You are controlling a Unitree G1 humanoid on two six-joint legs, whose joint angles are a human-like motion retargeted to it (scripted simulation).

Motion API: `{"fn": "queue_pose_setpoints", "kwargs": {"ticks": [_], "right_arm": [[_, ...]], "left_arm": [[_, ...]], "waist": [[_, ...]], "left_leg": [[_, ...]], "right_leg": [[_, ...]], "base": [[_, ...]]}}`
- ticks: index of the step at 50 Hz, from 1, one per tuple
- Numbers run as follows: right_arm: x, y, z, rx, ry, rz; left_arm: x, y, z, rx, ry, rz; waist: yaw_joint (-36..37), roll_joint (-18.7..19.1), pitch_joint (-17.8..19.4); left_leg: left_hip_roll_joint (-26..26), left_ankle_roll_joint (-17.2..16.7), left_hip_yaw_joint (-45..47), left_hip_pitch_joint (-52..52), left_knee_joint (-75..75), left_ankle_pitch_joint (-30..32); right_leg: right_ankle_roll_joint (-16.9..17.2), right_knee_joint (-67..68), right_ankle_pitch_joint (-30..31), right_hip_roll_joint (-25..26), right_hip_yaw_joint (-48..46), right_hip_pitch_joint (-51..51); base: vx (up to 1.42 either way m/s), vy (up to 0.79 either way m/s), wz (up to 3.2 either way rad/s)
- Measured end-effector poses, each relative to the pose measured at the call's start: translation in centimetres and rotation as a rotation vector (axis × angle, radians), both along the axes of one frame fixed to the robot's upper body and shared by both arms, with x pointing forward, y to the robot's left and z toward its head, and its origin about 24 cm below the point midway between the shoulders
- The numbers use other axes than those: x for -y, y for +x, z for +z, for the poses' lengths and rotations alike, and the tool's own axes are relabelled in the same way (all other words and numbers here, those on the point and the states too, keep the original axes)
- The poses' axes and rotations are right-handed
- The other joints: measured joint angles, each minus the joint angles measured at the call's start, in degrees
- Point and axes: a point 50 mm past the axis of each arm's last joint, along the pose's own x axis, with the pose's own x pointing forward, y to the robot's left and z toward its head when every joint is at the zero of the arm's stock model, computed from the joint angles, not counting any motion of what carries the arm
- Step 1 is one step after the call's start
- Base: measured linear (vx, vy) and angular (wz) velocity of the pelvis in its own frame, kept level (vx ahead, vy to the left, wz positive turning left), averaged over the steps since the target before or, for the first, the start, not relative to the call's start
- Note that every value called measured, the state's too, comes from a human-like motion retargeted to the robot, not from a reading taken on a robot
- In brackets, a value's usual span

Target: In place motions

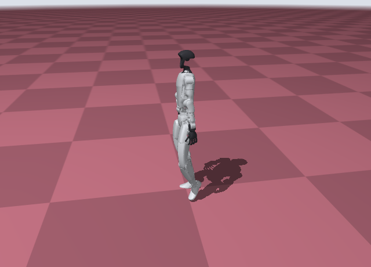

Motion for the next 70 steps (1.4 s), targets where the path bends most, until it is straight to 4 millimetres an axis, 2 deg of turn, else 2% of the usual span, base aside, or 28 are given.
{"fn": "queue_pose_setpoints", "kwargs": {"ticks": [2, 5, 8, 10, 11, 15, 18, 21, 23, 25, 27, 28, 30, 32, 33, 35, 38, 40, 44, 47, 50, 52, 55, 57, 58, 62, 65, 70], "right_arm": [[-0.8, 7.7, -0.3, 0.182, 0.103, 0.134], [-1.8, 18.9, 2.0, 0.453, 0.227, 0.377], [-2.6, 28.0, 6.6, 0.783, 0.162, 0.519], [-2.4, 32.0, 9.8, 1.021, 0.111, 0.541], [-2.9, 33.1, 10.7, 1.114, 0.117, 0.549], [-5.9, 33.6, 11.4, 1.251, 0.204, 0.650], [-7.9, 31.3, 9.1, 1.190, 0.261, 0.659], [-7.8, 26.3, 5.3, 1.018, 0.332, 0.596], [-6.4, 20.2, 2.0, 0.801, 0.349, 0.525], [-4.6, 12.2, -0.6, 0.546, 0.313, 0.393], [-3.1, 3.7, -1.5, 0.315, 0.220, 0.218], [-2.2, 0.0, -1.3, 0.201, 0.162, 0.146], [-0.4, -4.5, 0.0, -0.016, 0.022, 0.008], [1.2, -7.6, 1.6, -0.146, -0.130, -0.150], [2.0, -9.0, 2.3, -0.177, -0.196, -0.240], [2.1, -10.9, 3.2, -0.226, -0.240, -0.407], [1.6, -12.6, 3.8, -0.262, -0.318, -0.568], [0.9, -14.3, 4.2, -0.265, -0.373, -0.638], [0.3, -15.7, 4.6, -0.286, -0.407, -0.597], [0.4, -13.2, 3.5, -0.269, -0.304, -0.438], [0.8, -8.9, 2.0, -0.195, -0.172, -0.245], [0.7, -3.9, 0.3, -0.050, -0.086, -0.076], [0.0, 2.3, -0.9, 0.154, -0.024, 0.105], [-0.5, 5.9, -1.1, 0.277, 0.015, 0.217], [-0.8, 7.2, -1.1, 0.323, 0.039, 0.266], [-1.6, 10.9, -0.7, 0.442, 0.116, 0.357], [-2.1, 14.0, 0.0, 0.564, 0.156, 0.367], [-3.8, 17.4, 1.0, 0.725, 0.226, 0.410]], "left_arm": [[-1.2, -4.6, 1.0, -0.181, 0.103, 0.139], [-2.1, -10.9, 3.2, -0.391, 0.143, 0.378], [-2.5, -12.3, 3.9, -0.451, 0.105, 0.345], [-2.2, -12.9, 4.1, -0.436, 0.082, 0.345], [-1.6, -13.7, 4.3, -0.450, 0.069, 0.397], [0.6, -16.7, 5.6, -0.554, 0.084, 0.568], [0.5, -14.7, 4.5, -0.493, 0.064, 0.514], [0.0, -10.5, 2.7, -0.357, 0.028, 0.418], [-0.1, -7.5, 1.7, -0.278, 0.031, 0.353], [-0.3, -4.2, 0.9, -0.203, 0.039, 0.287], [-0.2, -0.9, 0.3, -0.121, 0.034, 0.218], [0.1, 1.3, 0.1, -0.069, 0.020, 0.182], [0.1, 9.1, 0.3, 0.132, 0.000, 0.086], [-0.1, 17.2, 1.9, 0.373, -0.002, -0.056], [-0.3, 21.4, 3.5, 0.500, 0.000, -0.140], [-1.8, 28.6, 7.8, 0.734, 0.072, -0.293], [-3.4, 33.8, 12.9, 0.968, 0.262, -0.370], [-1.5, 34.6, 13.5, 1.068, 0.256, -0.310], [3.8, 32.0, 10.5, 1.078, -0.006, -0.219], [3.5, 28.8, 7.9, 0.951, -0.027, -0.300], [2.6, 24.7, 5.1, 0.765, -0.011, -0.341], [2.8, 21.1, 3.2, 0.654, -0.041, -0.254], [3.8, 16.2, 1.2, 0.535, -0.084, -0.144], [3.6, 13.0, 0.4, 0.459, -0.095, -0.120], [3.2, 11.3, 0.0, 0.415, -0.097, -0.128], [1.9, 5.3, -0.6, 0.160, -0.076, -0.195], [1.7, 2.3, -0.2, -0.042, -0.035, -0.114], [1.0, 0.9, 0.1, -0.152, -0.049, -0.023]], "waist": [[13.2, 2.1, 0.7], [22.7, -1.9, 9.0], [30.4, -3.5, 19.5], [35.1, -5.2, 23.3], [36.3, -6.4, 22.7], [33.6, -8.0, 14.9], [26.3, -4.4, 9.9], [18.7, -1.9, 6.1], [15.2, -2.4, 3.7], [11.2, -1.7, 1.1], [7.5, -0.4, -1.2], [4.8, 0.7, -2.2], [-1.8, 4.6, 0.5], [-5.1, 5.9, 6.3], [-8.0, 5.2, 9.2], [-15.4, 6.0, 15.6], [-20.1, 6.2, 20.8], [-19.8, 6.9, 19.5], [-13.7, 7.3, 11.9], [-9.6, 6.4, 9.0], [-7.4, 7.2, 6.9], [-7.1, 7.9, 4.8], [-7.1, 7.1, 0.1], [-5.6, 5.6, -3.0], [-5.1, 4.4, -4.4], [6.5, 0.7, -10.0], [10.2, -0.5, -8.4], [0.9, 2.2, 0.3]], "left_leg": [[13.4, 3.7, -8.0, -22.3, 25.7, 9.7], [20.4, 4.9, -12.0, -36.1, 45.7, 0.3], [23.2, 7.1, -12.7, -45.0, 56.7, -7.6], [21.7, 7.1, -10.8, -50.2, 60.2, -9.4], [20.9, 5.9, -9.8, -51.7, 60.3, -9.2], [21.2, 2.1, -9.1, -51.5, 59.8, -9.2], [22.0, 0.3, -12.5, -44.0, 55.6, -8.4], [13.5, -3.3, -12.4, -28.5, 38.5, -5.5], [2.4, -4.1, -12.6, -15.5, 19.9, -2.4], [-7.6, -4.9, -17.1, -2.3, -3.6, 3.3], [-11.5, -4.1, -14.0, 10.7, -23.0, -13.7], [-9.9, -1.2, -3.4, 16.0, -30.3, -15.9], [-7.5, -3.4, -13.1, 13.2, -34.3, -14.8], [-7.8, -1.9, -16.7, 11.5, -33.2, -15.1], [-10.2, 0.2, -16.1, 12.4, -33.3, -15.7], [-10.0, 2.5, -19.2, 12.9, -32.8, -15.6], [-8.7, 3.7, -20.8, 12.0, -32.0, -13.5], [-7.8, 3.7, -21.4, 11.2, -32.8, -12.4], [-8.3, 2.6, -20.0, 10.1, -34.8, -12.3], [-8.5, 0.5, -17.2, 11.4, -37.0, -13.8], [-7.3, -1.1, -14.4, 12.7, -38.7, -14.5], [-6.8, -2.5, -13.2, 12.6, -40.0, -14.5], [-9.5, -3.5, -13.2, 11.5, -41.2, -15.1], [-12.4, -4.0, -12.4, 11.3, -41.9, -15.8], [-14.2, -4.1, -12.7, 11.6, -42.7, -15.6], [-16.2, -5.6, -6.6, 10.0, -44.6, -14.9], [-16.0, -5.7, -5.5, 8.9, -44.4, -14.0], [-14.2, -5.2, -8.1, 12.2, -43.3, -12.8]], "right_leg": [[4.2, -1.2, 2.9, 2.9, 9.9, -5.2], [-0.7, 1.0, 3.4, 4.1, 13.0, -5.7], [-3.0, 4.8, 2.7, 2.3, 17.4, -4.8], [-3.0, 6.2, 3.4, -0.9, 20.9, -6.1], [-3.1, 6.3, 3.8, -1.8, 22.4, -7.5], [-3.0, 5.2, 4.4, -1.5, 23.0, -9.9], [-2.1, 1.0, 4.8, 2.3, 18.4, -6.7], [0.4, -0.8, 4.2, 2.6, 13.4, -4.4], [2.2, 0.5, 3.3, 0.2, 11.3, -3.6], [2.3, 3.3, 2.8, 0.2, 7.4, -3.0], [-0.3, 10.8, 8.4, 0.9, 3.7, -5.1], [-2.5, 18.6, 15.6, -0.9, -0.2, -8.7], [-8.0, 46.9, 26.3, -7.7, -1.6, -24.5], [-9.8, 65.0, 23.2, -7.4, 5.6, -37.2], [-11.1, 74.8, 20.2, -15.2, 5.3, -41.7], [-10.5, 87.8, 17.2, -20.6, 5.6, -49.8], [-9.1, 95.4, 13.6, -23.2, 4.8, -57.6], [-8.1, 95.8, 12.4, -22.7, 2.6, -60.6], [-8.4, 91.1, 11.0, -22.0, 1.4, -58.5], [-8.7, 81.9, 11.7, -18.1, 0.7, -49.6], [-8.9, 66.5, 13.7, -10.9, -0.9, -38.0], [-6.6, 46.9, 16.5, -2.7, 1.1, -28.3], [2.3, 15.3, 16.7, 5.5, 9.1, -15.0], [4.2, 3.1, 2.5, 5.1, 5.1, -8.0], [2.8, -0.4, 1.0, 5.3, 4.0, -6.9], [8.5, -4.7, 5.7, 1.0, 9.9, -9.8], [5.7, -2.2, 5.7, 1.5, 11.7, -13.6], [5.5, -4.1, 6.4, 2.5, 5.9, -6.8]], "base": [[-0.42, -0.40, -2.81], [-0.29, -0.48, -1.57], [-0.36, -0.33, -1.36], [-0.24, 0.00, -1.20], [0.03, 0.16, -0.88], [0.31, 0.16, 0.02], [0.07, 0.05, 1.01], [0.12, 0.15, 1.43], [0.34, 0.22, 1.17], [0.52, 0.16, 1.48], [0.44, 0.15, 1.22], [0.09, 0.21, 1.35], [-0.39, 0.28, 1.30], [-0.52, 0.42, 0.76], [-0.41, 0.56, 1.51], [-0.45, 0.45, 2.07], [-0.26, 0.25, 0.97], [0.16, -0.07, 0.30], [0.29, -0.14, -0.53], [0.04, -0.10, -1.13], [-0.03, -0.03, -1.05], [-0.07, -0.03, -0.72], [0.04, -0.04, -0.15], [0.21, -0.07, -0.20], [0.25, -0.04, -0.34], [0.07, -0.05, -1.04], [-0.16, -0.12, -0.27], [-0.13, -0.11, 0.73]]}}
